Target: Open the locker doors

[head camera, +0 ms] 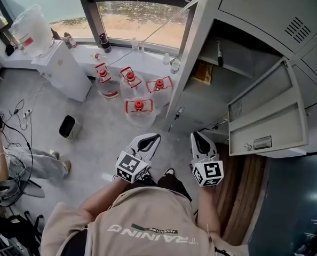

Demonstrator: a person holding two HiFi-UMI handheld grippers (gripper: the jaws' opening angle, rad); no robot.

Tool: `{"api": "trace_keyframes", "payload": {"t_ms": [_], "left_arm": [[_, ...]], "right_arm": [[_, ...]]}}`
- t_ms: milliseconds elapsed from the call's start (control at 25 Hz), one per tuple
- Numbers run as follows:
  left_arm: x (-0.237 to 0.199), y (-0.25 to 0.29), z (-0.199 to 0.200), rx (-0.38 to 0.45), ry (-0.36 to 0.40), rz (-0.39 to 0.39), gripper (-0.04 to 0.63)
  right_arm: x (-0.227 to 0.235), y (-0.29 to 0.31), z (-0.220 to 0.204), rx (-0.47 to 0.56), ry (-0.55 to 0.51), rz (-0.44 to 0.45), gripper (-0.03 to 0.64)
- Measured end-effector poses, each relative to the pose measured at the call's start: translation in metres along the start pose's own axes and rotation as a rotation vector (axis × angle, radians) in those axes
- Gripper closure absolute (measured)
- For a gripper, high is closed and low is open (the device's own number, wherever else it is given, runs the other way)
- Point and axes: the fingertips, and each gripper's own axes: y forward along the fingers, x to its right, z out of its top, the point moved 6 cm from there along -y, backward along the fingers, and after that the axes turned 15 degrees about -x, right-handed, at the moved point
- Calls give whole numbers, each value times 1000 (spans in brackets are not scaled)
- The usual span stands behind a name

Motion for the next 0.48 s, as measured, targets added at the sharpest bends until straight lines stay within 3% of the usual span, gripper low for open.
{"api": "trace_keyframes", "payload": {"t_ms": [480], "left_arm": [[-53, 58, 26, -64, -38, 27, 589]], "right_arm": [[58, 113, -42, -47, 28, 31, 607]]}}
